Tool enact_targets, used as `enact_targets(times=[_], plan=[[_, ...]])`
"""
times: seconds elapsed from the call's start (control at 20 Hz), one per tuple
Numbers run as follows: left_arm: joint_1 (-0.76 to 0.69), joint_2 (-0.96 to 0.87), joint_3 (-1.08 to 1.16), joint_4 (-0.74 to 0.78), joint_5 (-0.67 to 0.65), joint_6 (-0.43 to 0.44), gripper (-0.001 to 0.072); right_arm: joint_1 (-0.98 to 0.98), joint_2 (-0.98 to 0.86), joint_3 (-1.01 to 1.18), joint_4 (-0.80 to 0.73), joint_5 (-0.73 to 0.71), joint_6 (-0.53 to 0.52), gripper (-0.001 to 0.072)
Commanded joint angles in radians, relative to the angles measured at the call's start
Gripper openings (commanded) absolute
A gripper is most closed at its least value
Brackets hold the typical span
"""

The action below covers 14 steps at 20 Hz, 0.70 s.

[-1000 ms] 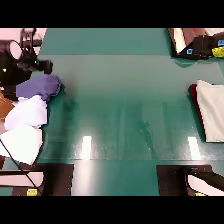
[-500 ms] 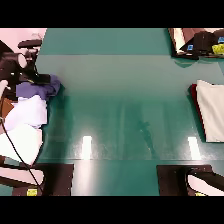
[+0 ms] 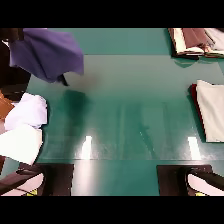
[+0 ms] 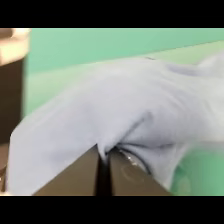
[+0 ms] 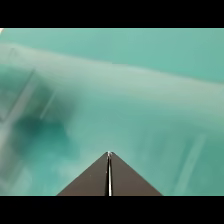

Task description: Fold the shirts.

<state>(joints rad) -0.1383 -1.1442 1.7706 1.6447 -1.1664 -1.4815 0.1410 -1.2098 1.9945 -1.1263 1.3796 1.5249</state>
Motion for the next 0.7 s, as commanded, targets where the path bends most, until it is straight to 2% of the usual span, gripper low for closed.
enact_targets(times=[0.0, 0.15, 0.3, 0.35, 0.4, 0.45, 0.55, 0.65], plan=[[-0.228, 0.058, 0.024, -0.003, -0.126, 0.023, 0.0023, -0.1, 0.026, 0.046, 0.0, 0.053, 0.001, 0.0017], [-0.462, -0.022, -0.038, -0.015, -0.121, 0.013, 0.0024, -0.19, 0.106, -0.079, 0.0, 0.052, 0.001, 0.0017], [-0.655, -0.176, -0.077, -0.127, -0.019, 0.026, 0.0027, -0.26, 0.179, -0.2, 0.001, 0.05, 0.001, 0.0017], [-0.7, -0.236, -0.076, -0.176, 0.034, 0.047, 0.0116, -0.281, 0.203, -0.243, 0.001, 0.046, 0.001, 0.0017], [-0.736, -0.294, -0.076, -0.22, 0.108, 0.052, 0.0438, -0.296, 0.224, -0.28, 0.001, 0.04, 0.001, 0.0017], [-0.757, -0.339, -0.076, -0.238, 0.171, 0.049, 0.0552, -0.31, 0.246, -0.317, 0.002, 0.034, 0.001, 0.0017], [-0.741, -0.381, -0.075, -0.221, 0.22, 0.047, 0.0552, -0.335, 0.282, -0.376, 0.002, 0.026, 0.001, 0.0017], [-0.631, -0.377, -0.075, -0.204, 0.207, 0.014, 0.0552, -0.355, 0.301, -0.41, 0.006, 0.026, 0.001, 0.0017]])
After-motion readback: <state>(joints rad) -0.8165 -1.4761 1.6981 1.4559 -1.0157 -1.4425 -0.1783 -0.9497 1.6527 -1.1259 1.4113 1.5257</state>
